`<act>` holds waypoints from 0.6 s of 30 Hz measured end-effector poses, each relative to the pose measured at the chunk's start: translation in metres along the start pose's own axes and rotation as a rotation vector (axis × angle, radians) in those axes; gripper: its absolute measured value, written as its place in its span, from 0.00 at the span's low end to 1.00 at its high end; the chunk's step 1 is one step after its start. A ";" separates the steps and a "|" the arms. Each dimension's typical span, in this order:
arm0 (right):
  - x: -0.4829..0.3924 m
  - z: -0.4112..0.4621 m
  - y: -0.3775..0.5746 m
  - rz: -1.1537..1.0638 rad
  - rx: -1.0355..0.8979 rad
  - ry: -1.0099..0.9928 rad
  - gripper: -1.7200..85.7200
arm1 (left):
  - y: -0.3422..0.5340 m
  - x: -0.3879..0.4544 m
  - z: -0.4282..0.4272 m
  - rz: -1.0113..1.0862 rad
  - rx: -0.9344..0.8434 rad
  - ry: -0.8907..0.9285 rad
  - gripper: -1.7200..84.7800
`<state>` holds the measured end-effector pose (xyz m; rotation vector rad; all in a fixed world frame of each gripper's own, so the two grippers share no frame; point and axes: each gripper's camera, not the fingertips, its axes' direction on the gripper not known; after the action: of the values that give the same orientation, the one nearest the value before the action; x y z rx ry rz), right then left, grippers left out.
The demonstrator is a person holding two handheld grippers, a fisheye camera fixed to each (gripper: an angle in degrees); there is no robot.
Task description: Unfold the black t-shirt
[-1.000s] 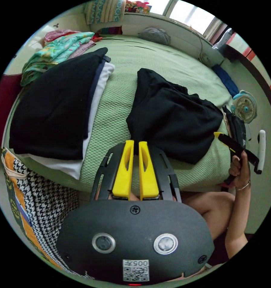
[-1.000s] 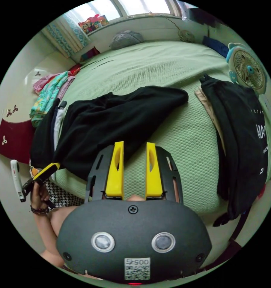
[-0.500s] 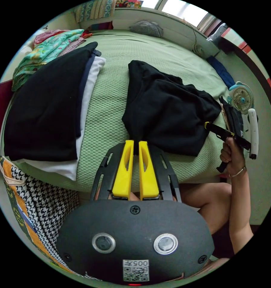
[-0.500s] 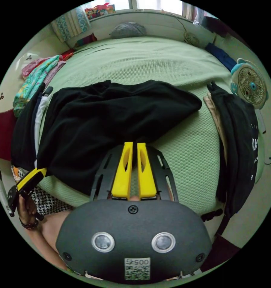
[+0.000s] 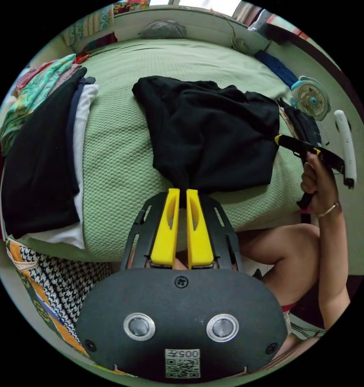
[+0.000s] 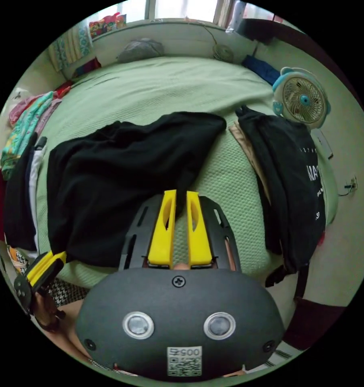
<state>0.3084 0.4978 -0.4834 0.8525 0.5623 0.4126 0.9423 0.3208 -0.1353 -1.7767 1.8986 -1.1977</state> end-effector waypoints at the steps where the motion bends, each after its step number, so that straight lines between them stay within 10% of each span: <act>1: -0.002 -0.005 0.004 -0.019 0.022 -0.018 0.05 | 0.003 0.000 -0.002 0.003 0.016 0.000 0.07; 18: -0.090 -0.038 0.036 -0.306 0.067 -0.310 0.04 | 0.021 -0.023 0.007 -0.041 0.050 0.139 0.07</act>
<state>0.2104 0.4917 -0.4476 0.8587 0.4106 -0.0194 0.9376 0.3376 -0.1620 -1.7563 1.8962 -1.4053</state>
